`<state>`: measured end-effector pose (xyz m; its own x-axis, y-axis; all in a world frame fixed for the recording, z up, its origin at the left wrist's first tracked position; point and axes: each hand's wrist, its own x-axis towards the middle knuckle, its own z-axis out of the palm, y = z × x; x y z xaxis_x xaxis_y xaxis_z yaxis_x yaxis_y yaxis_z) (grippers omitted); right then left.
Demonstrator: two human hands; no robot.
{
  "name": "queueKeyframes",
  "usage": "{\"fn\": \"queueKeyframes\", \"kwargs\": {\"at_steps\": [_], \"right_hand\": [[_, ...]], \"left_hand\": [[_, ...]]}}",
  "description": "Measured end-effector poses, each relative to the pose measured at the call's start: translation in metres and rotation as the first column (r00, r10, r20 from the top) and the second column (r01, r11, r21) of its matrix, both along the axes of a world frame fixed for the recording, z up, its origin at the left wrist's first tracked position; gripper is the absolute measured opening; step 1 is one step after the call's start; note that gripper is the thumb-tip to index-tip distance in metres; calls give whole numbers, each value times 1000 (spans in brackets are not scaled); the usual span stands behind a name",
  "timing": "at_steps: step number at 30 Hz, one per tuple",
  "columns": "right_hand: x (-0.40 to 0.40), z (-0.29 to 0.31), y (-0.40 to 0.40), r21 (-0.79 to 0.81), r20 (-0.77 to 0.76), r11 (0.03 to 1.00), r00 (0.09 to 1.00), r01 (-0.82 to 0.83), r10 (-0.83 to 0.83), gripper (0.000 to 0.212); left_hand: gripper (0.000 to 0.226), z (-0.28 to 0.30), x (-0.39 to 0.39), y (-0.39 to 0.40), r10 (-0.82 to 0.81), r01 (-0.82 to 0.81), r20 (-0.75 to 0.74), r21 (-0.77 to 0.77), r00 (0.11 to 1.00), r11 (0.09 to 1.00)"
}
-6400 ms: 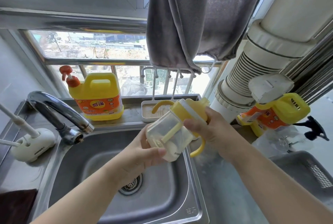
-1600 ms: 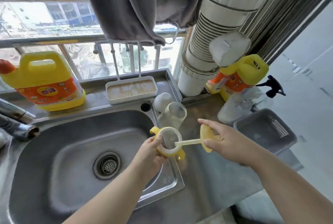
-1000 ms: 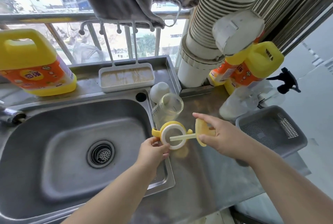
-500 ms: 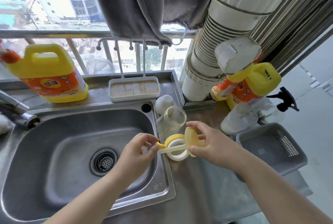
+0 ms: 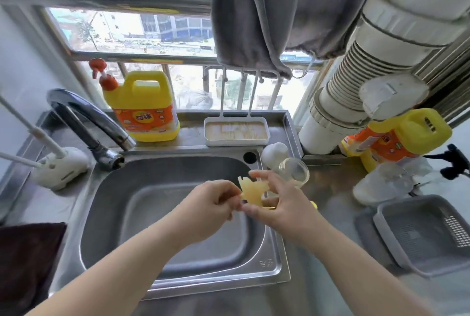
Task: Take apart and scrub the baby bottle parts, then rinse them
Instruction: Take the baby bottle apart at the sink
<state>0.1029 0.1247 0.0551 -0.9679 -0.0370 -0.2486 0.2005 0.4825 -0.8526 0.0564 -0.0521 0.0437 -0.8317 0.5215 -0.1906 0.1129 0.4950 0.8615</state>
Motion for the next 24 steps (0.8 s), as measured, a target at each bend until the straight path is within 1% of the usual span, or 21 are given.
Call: {"fn": "queueKeyframes", "kwargs": {"at_steps": [1,3,4,6,8,9,10,12,13,14,16,17,19,20,22,24], "right_hand": [[0,-1,-5,7,-30,1000,999,13,-13,56],[-1,2,-14,17,-68,1000,997,23,-22,47],[-1,3,-17,20,-78,1000,997,14,-12,43],[-3,8,-22,-3,-75,1000,997,-18,17,37],[-4,10,-26,-96,-45,994,998,-55,51,31],[-5,10,-28,-176,-21,982,998,-69,66,29],[-5,8,-30,-268,6,961,998,-64,68,29],[-7,8,-30,-444,77,896,996,-1,39,34],[-8,7,-30,-490,101,871,994,24,30,36],[-9,6,-29,-496,114,868,993,31,30,39],[-11,5,-30,-462,128,887,990,4,63,42],[-11,5,-32,-444,133,896,988,-6,72,40],[-10,3,-34,-396,141,918,989,16,44,32],[-9,1,-32,-357,141,933,990,43,8,32],[-4,-5,-22,-228,132,968,989,102,-73,36],[8,-11,-5,-42,136,988,980,150,-143,42]], "left_hand": [[21,0,0,-5,-7,7,-14,0,1000,1000],[12,1,-1,-14,3,-2,-41,28,999,1000],[8,2,-2,-18,6,-4,-54,50,999,999],[8,5,-6,-27,-27,34,-61,117,998,993],[14,7,-8,-35,-78,87,-55,184,995,979],[15,7,-9,-39,-93,101,-47,212,995,972],[13,7,-10,-42,-96,101,-36,240,995,965],[12,6,-10,-48,-86,81,3,300,996,950],[12,5,-10,-51,-81,68,27,317,996,946],[12,5,-10,-53,-77,61,39,315,996,947],[8,4,-10,-55,-69,54,45,275,997,960],[9,4,-10,-55,-59,43,55,261,997,964],[8,5,-10,-55,-41,22,73,246,997,969],[8,5,-10,-54,-32,15,71,224,997,974],[9,-1,-11,-51,-20,11,62,146,998,989],[13,-11,-9,-44,-22,18,86,53,996,998]]}}
